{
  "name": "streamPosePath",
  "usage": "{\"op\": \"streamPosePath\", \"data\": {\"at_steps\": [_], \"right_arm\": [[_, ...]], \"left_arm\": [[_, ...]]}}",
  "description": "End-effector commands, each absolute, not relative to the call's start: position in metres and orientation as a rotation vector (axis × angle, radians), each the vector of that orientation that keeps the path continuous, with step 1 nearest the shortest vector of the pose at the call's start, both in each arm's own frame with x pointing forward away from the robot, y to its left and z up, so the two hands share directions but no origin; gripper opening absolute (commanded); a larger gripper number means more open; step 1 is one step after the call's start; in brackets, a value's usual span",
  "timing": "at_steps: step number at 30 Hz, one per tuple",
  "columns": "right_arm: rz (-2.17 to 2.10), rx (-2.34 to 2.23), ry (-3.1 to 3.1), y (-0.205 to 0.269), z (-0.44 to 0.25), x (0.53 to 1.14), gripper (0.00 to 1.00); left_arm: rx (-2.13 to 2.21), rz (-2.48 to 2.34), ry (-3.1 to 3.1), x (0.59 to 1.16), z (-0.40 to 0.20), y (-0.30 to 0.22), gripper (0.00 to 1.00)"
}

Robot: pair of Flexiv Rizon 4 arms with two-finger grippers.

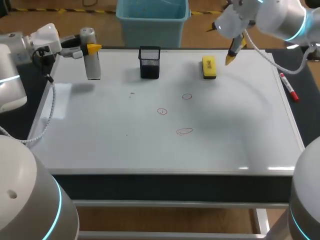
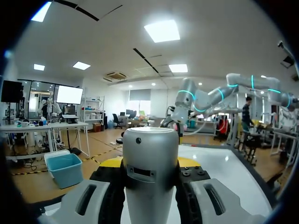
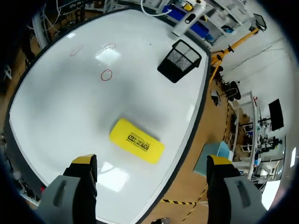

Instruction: Pick up the inspection probe, press it on each red-marked spot on the whiteboard one by one, put down the probe, pick up the eraser, and wipe off all the red marks.

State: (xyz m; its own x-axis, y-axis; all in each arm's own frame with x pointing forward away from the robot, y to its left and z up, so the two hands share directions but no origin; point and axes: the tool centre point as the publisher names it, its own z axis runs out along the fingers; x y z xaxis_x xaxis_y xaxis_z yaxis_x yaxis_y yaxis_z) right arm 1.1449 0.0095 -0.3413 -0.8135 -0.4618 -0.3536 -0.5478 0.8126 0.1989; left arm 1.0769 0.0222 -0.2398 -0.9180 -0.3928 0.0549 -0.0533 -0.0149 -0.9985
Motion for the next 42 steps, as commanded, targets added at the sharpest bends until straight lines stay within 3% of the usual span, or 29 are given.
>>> {"op": "streamPosePath", "data": {"at_steps": [1,21,42], "right_arm": [[-0.247,-1.516,2.722,0.013,-0.335,1.144,1.0],[-0.271,-2.274,2.345,0.031,-0.374,1.137,1.0],[-0.13,-2.251,2.355,0.023,-0.407,1.137,1.0]], "left_arm": [[-0.47,-2.025,2.012,1.077,-0.24,0.022,0.0],[-0.47,-2.025,2.012,1.077,-0.24,0.022,0.0],[-0.47,-2.025,2.012,1.077,-0.24,0.022,0.0]]}}
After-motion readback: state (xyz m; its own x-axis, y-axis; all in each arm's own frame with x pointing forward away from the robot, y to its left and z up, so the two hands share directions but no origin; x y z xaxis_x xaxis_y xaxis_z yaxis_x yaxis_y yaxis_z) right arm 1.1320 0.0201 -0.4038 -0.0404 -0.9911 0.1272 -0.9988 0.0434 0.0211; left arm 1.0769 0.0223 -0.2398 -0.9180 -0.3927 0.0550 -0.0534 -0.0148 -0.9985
